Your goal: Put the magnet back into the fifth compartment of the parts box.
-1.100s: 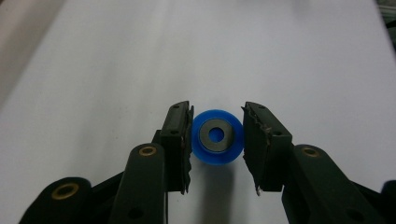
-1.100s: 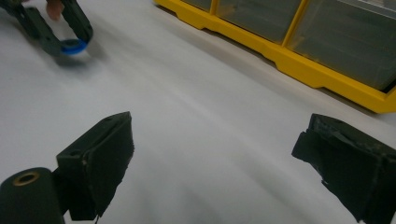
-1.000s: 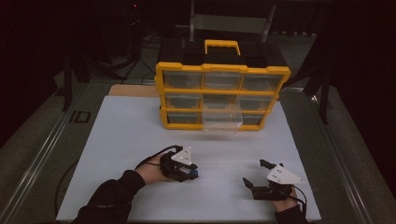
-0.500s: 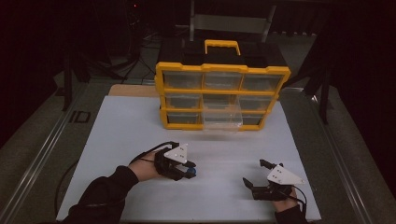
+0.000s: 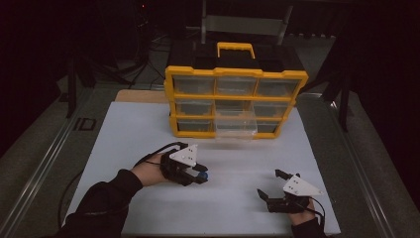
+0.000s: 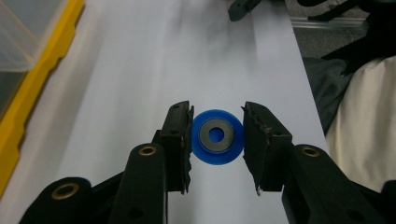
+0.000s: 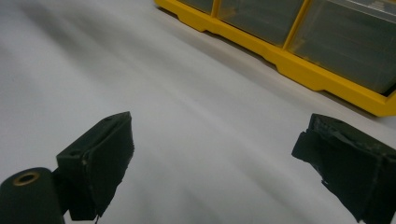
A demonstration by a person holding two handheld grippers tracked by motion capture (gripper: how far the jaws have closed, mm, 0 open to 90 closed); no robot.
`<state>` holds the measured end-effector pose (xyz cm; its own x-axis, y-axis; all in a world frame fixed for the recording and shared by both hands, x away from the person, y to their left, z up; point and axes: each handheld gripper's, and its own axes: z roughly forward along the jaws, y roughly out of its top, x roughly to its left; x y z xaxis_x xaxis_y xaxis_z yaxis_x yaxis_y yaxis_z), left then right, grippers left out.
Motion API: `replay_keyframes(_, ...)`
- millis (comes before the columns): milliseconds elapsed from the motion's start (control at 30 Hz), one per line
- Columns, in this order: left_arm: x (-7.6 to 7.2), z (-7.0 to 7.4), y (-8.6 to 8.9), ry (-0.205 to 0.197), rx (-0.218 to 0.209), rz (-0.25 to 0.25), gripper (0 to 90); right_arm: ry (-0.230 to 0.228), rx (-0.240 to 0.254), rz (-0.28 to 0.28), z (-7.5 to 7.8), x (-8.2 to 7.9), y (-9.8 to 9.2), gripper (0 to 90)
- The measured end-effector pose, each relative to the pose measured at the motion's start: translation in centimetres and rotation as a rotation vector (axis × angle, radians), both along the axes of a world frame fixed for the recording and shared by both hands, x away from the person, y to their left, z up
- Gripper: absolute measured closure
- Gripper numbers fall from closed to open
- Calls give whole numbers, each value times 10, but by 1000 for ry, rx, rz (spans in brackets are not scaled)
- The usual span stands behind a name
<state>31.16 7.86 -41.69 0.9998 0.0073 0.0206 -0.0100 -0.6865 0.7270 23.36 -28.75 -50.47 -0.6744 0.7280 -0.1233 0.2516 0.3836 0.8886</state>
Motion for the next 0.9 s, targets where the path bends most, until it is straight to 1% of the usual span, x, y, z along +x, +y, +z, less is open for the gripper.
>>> replay_keyframes(33,0,7,0,-4,-5,-2,619,0,0,2,0,0,0,83)
replay_keyframes(100,2,12,0,-12,0,-4,619,0,-1,3,0,0,0,83)
replay_keyframes(133,2,15,0,-14,-5,-5,619,-2,-1,2,0,0,0,83)
replay_keyframes(200,2,15,0,-14,-5,-5,619,-3,-3,1,0,0,0,83)
replay_keyframes(233,3,25,0,-17,-19,-9,619,-6,-2,3,0,0,0,83)
replay_keyframes(300,5,31,0,-20,-23,-12,620,-5,-3,3,0,0,0,83)
replay_keyframes(333,6,33,0,-26,-23,-11,619,-4,-2,3,0,0,0,84)
replay_keyframes(400,7,39,-1,-25,-30,-9,619,-5,-3,4,0,0,0,83)
replay_keyframes(467,9,44,-1,-36,-27,-8,619,-7,-4,5,0,0,0,83)
replay_keyframes(667,13,59,-1,-49,-43,0,619,-6,-4,5,0,0,0,83)
replay_keyframes(700,13,59,-1,-49,-43,0,619,-7,-5,7,0,0,0,83)
replay_keyframes(733,14,64,-1,-56,-50,-3,619,-6,-3,7,0,0,0,83)
replay_keyframes(800,15,66,-1,-53,-56,-4,619,-6,-3,5,0,0,0,83)
replay_keyframes(833,15,69,-2,-64,-54,-5,619,-6,-4,4,0,0,0,83)
replay_keyframes(900,16,72,-2,-62,-58,-4,619,-3,-2,5,0,0,0,83)
